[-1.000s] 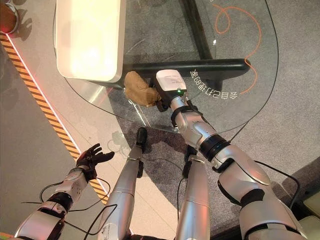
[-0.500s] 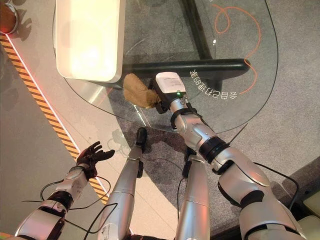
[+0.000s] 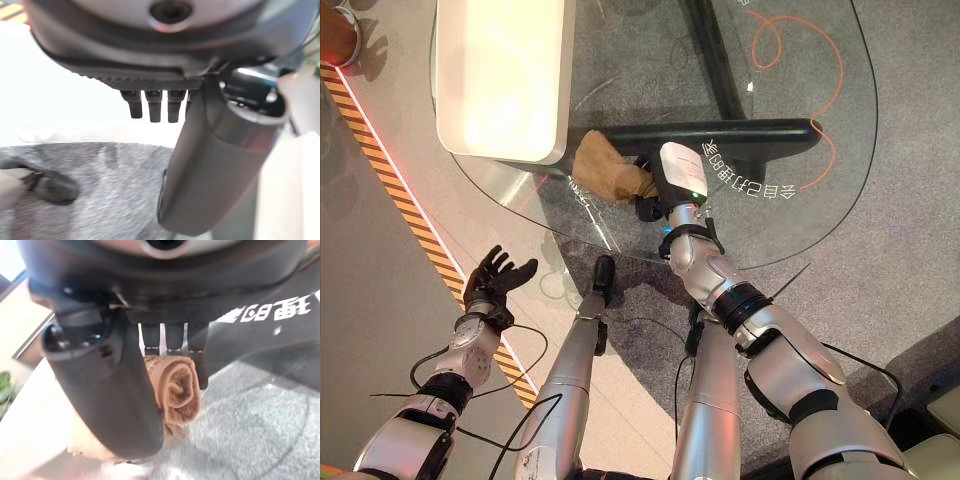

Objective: Wipe the table with a cloth and put it in the basket.

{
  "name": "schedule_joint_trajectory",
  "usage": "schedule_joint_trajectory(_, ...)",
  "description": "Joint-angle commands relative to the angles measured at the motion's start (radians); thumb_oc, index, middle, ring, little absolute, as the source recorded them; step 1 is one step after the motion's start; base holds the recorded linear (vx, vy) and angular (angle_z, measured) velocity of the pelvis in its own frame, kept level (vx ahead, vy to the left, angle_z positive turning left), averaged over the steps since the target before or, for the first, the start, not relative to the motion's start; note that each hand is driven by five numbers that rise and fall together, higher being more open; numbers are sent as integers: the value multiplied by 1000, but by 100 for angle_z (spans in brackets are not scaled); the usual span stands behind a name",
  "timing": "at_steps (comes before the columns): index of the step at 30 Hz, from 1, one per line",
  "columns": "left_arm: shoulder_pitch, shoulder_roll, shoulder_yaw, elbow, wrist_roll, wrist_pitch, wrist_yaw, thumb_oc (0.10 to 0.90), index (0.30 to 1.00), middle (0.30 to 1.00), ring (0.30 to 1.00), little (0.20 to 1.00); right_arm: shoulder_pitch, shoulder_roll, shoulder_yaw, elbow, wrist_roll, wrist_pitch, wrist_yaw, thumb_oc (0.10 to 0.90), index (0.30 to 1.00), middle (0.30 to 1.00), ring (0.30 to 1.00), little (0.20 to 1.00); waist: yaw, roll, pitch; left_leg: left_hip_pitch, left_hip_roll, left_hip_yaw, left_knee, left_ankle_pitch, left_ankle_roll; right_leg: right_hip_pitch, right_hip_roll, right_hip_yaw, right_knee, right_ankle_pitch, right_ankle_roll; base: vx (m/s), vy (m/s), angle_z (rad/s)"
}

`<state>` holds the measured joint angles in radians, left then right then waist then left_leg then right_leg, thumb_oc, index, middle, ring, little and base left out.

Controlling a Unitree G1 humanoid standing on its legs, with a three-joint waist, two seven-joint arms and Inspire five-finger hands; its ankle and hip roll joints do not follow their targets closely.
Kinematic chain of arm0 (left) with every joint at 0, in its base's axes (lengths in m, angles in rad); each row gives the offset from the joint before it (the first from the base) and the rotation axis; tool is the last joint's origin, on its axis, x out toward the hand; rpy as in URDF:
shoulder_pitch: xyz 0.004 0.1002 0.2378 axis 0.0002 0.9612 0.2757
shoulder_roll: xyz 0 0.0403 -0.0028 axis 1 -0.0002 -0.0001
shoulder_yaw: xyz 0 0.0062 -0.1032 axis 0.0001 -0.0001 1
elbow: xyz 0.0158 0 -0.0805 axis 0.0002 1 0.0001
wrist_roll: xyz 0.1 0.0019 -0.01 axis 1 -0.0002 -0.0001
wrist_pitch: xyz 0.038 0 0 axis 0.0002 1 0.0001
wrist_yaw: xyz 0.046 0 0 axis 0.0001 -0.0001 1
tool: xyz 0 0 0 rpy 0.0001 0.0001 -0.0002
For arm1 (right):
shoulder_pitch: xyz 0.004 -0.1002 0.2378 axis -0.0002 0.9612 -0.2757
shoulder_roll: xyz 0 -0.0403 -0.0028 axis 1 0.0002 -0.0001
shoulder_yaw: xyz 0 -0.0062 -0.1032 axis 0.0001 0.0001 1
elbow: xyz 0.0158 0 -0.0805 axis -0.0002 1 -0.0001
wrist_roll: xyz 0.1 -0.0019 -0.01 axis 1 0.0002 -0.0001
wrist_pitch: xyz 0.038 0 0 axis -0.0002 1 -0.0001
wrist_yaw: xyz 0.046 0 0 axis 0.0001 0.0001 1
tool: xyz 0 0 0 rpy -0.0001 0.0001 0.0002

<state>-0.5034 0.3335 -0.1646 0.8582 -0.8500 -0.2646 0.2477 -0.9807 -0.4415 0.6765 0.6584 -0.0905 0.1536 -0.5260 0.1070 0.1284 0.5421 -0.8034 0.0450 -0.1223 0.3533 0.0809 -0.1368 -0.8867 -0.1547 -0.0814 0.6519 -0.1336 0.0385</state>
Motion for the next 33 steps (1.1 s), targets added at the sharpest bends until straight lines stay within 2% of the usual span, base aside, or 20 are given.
schedule_joint_trajectory(1, 1, 39, 84, -32, -44, -111, 71, 800, 900, 900, 900, 900, -76, 13, -85, -105, 42, -73, -133, 100, 300, 300, 300, 200, -2, 7, -22, 17, -117, 105, 32, -64, 137, 30, 87, -60, -130, 63, -25, 0, 0, 0)
schedule_joint_trajectory(6, -15, 58, 129, -65, -70, -147, 89, 800, 900, 900, 900, 900, -36, 15, -134, -151, 67, -95, -187, 100, 300, 300, 300, 200, -10, 2, -22, 16, -115, 108, 37, -69, 139, 31, 89, -57, -125, 55, -28, 0, 0, 0)
schedule_joint_trajectory(14, -19, 78, 194, -115, -163, -206, 91, 800, 900, 900, 900, 900, 11, -1, -212, -254, 85, -118, -217, 100, 300, 300, 300, 200, -24, -1, -22, 19, -113, 110, 43, -76, 139, 34, 93, -47, -113, 42, -30, 0, 0, 0)
schedule_joint_trajectory(21, -18, 64, 239, -289, -147, -302, 130, 800, 900, 900, 900, 900, 62, 6, -274, -390, 54, -151, -204, 100, 300, 300, 300, 200, -26, -12, -22, 15, -111, 107, 44, -82, 141, 35, 101, -43, -108, 34, -29, 0, 0, 0)
schedule_joint_trajectory(25, -20, 19, 242, -435, -43, -357, 171, 800, 900, 900, 900, 900, 102, 29, -299, -481, 5, -167, -179, 100, 300, 300, 300, 200, -25, -18, -22, 13, -113, 103, 45, -84, 143, 34, 103, -42, -105, 34, -26, 5, -32, 0)
schedule_joint_trajectory(33, -24, -3, 239, -640, 102, -386, 246, 800, 900, 900, 900, 900, 158, 61, -346, -576, -44, -234, -159, 100, 300, 300, 300, 200, -28, -27, -22, 5, -117, 98, 54, -88, 149, 31, 103, -44, -102, 38, -22, -2, -24, 0)
